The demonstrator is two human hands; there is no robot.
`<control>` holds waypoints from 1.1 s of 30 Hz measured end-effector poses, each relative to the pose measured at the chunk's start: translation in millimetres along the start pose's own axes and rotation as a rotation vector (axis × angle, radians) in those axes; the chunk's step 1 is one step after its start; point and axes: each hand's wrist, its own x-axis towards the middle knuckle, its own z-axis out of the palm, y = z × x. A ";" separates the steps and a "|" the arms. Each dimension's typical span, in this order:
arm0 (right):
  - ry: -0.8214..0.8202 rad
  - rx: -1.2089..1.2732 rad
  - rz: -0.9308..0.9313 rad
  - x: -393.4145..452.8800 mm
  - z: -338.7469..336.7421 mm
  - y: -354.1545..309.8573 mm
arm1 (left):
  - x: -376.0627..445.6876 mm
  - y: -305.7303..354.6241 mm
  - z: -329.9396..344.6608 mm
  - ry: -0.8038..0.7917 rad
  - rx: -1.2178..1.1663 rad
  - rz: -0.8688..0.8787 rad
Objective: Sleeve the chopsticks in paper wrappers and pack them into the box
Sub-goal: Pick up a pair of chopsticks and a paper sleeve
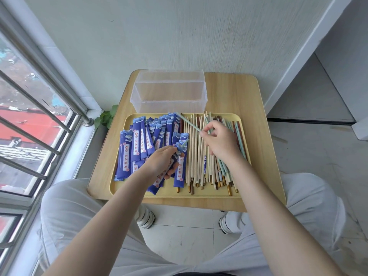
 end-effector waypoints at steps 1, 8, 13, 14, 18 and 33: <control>-0.005 0.090 0.015 0.1 -5.4 -3.0 | 0.7 -0.1 -1.0 -0.002 -0.001 0.000; -0.036 0.742 0.156 2.9 -27.7 -13.5 | -0.1 2.0 -3.1 0.008 -0.017 0.012; 0.094 0.801 0.152 12.2 -25.8 -18.4 | -0.9 2.2 -3.5 -0.024 -0.031 0.001; 0.102 0.760 0.154 14.7 -23.8 -17.9 | -1.0 2.2 -3.9 -0.046 -0.034 0.001; 0.121 0.627 0.180 20.6 -18.4 -14.5 | -1.4 0.8 -7.1 -0.129 -0.036 0.002; 0.130 0.316 0.068 6.5 24.5 -20.0 | 2.5 21.7 10.9 -0.198 -0.141 0.020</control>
